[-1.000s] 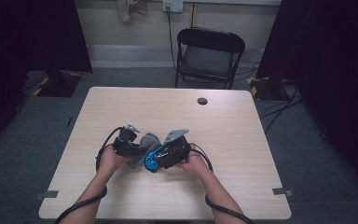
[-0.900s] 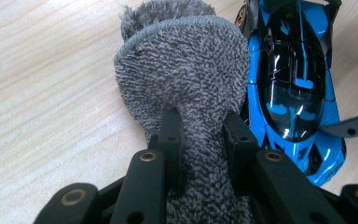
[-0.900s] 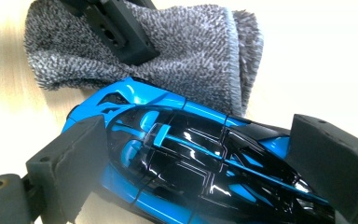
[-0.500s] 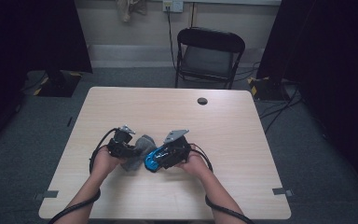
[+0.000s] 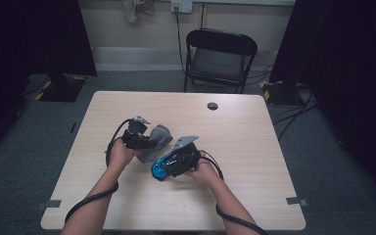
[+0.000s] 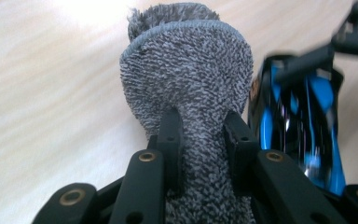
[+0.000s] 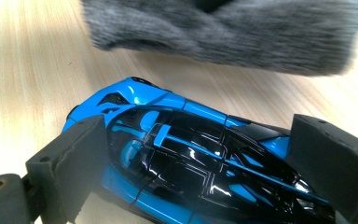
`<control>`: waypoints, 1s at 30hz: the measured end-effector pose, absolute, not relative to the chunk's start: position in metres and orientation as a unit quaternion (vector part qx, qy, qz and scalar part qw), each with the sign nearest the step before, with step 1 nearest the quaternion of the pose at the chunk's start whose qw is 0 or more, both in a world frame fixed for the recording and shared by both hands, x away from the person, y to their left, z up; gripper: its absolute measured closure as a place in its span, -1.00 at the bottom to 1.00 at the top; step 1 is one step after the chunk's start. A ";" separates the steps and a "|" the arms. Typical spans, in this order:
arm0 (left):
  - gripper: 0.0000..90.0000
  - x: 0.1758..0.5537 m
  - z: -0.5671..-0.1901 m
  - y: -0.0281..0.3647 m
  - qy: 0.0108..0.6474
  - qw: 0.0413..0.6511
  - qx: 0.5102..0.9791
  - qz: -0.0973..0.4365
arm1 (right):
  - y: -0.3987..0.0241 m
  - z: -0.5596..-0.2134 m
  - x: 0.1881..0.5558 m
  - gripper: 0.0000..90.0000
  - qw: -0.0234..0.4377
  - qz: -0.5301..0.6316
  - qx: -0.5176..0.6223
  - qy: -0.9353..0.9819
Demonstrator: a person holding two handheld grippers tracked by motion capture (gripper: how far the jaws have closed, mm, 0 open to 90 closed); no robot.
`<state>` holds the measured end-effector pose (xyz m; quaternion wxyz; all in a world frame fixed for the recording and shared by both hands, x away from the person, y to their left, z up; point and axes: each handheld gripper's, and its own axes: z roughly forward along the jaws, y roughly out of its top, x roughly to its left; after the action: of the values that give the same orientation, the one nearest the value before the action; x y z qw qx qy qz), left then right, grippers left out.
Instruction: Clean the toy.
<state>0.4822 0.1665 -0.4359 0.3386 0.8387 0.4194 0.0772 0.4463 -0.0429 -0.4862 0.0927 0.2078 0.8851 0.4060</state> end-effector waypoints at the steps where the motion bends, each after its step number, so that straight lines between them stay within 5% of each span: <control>1: 0.61 0.484 -0.436 0.164 0.420 0.340 0.838 0.076 | -0.043 -0.486 0.446 -0.89 0.092 0.406 0.208 0.885; 17: 0.61 0.508 -0.462 0.114 0.403 0.322 0.854 0.064 | -0.043 -0.486 0.446 -0.88 0.091 0.408 0.211 0.884; 30: 0.60 0.506 -0.470 0.113 0.419 0.329 0.845 0.050 | -0.044 -0.487 0.446 -0.89 0.092 0.410 0.209 0.883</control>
<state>0.5058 0.1129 -0.4698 0.3292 0.8449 0.4186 0.0505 0.4463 -0.0437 -0.4868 0.0921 0.2090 0.8831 0.4098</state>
